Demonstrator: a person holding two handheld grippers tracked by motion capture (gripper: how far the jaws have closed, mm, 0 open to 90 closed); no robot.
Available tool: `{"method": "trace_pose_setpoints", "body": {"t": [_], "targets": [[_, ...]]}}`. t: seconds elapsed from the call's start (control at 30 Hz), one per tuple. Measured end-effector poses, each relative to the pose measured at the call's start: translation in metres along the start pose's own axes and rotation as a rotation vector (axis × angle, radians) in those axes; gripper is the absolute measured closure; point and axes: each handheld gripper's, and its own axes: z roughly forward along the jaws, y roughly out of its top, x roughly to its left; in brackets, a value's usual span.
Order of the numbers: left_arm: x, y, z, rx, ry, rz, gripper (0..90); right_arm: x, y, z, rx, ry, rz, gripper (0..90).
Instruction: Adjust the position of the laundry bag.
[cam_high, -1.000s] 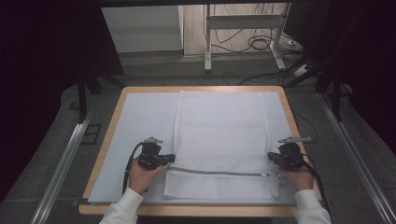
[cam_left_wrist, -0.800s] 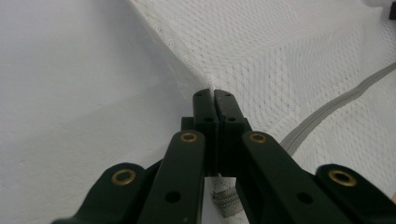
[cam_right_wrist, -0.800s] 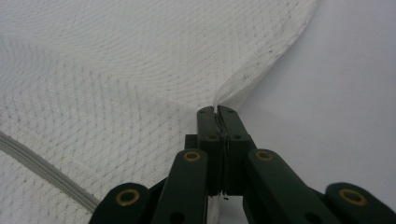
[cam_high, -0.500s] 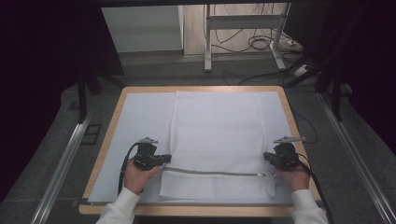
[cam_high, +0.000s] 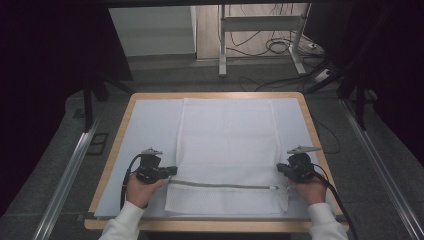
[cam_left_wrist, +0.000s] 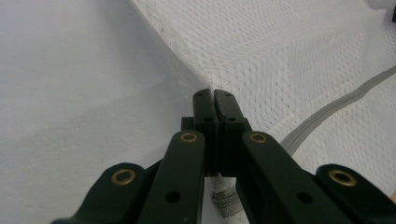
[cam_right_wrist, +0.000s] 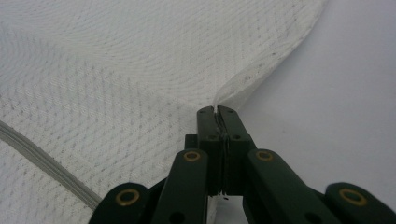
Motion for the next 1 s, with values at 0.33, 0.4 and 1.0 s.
{"method": "trace_pose_setpoints", "body": {"t": [0.33, 0.4, 1.0], "targets": [[0.009, -0.006, -0.008, -0.007, 0.009, -0.015, 89.9, 0.007, 0.002, 0.004, -0.006, 0.027, -0.008, 87.7], [0.011, -0.007, -0.009, -0.009, 0.013, -0.019, 89.9, 0.01, 0.003, 0.005, -0.004, 0.028, -0.019, 87.7], [0.024, -0.015, -0.018, -0.012, 0.035, -0.045, 89.8, 0.027, 0.007, 0.016, 0.003, 0.039, -0.05, 87.6]]}}
